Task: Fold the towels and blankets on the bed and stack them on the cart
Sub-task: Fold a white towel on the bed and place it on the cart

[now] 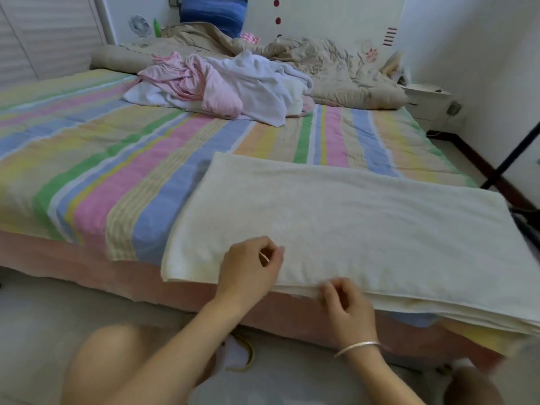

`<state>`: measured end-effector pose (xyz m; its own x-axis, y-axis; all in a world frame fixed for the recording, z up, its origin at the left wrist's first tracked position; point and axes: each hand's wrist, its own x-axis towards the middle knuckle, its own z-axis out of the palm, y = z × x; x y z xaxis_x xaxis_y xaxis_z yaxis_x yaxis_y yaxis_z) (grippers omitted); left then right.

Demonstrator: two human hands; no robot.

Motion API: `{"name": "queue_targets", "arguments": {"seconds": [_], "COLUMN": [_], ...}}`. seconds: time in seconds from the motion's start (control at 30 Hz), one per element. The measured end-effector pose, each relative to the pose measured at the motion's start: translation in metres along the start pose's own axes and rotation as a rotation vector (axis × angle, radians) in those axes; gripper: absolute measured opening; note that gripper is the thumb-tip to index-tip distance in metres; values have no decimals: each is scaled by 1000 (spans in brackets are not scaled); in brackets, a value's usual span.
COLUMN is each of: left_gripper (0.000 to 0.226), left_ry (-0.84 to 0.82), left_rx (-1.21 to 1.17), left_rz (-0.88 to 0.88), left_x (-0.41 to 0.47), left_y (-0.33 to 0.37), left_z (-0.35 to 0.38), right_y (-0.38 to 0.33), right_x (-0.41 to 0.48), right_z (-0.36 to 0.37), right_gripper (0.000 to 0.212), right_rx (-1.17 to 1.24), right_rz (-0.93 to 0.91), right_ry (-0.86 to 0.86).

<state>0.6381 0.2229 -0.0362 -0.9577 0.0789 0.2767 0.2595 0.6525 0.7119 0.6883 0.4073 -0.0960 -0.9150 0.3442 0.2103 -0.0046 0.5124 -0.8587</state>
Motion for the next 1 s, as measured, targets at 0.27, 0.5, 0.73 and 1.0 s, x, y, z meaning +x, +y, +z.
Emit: {"name": "queue_targets", "arguments": {"seconds": [0.27, 0.5, 0.73, 1.0], "left_gripper": [23, 22, 12, 47], "left_ry": [-411, -190, -58, -365], "left_rx": [-1117, -1354, -1093, -733], "left_rz": [-921, -1074, -1041, -968], "left_x": [-27, -33, -44, -50], "left_y": [46, 64, 63, 76], "left_z": [82, 97, 101, 102], "right_y": [32, 24, 31, 40], "right_x": [27, 35, -1, 12], "right_z": [-84, -106, -102, -128], "right_gripper": [18, 27, 18, 28], "right_rx": [800, 943, 716, 537], "right_rz": [720, 729, 688, 761], "right_ry": [145, 221, 254, 79]}}
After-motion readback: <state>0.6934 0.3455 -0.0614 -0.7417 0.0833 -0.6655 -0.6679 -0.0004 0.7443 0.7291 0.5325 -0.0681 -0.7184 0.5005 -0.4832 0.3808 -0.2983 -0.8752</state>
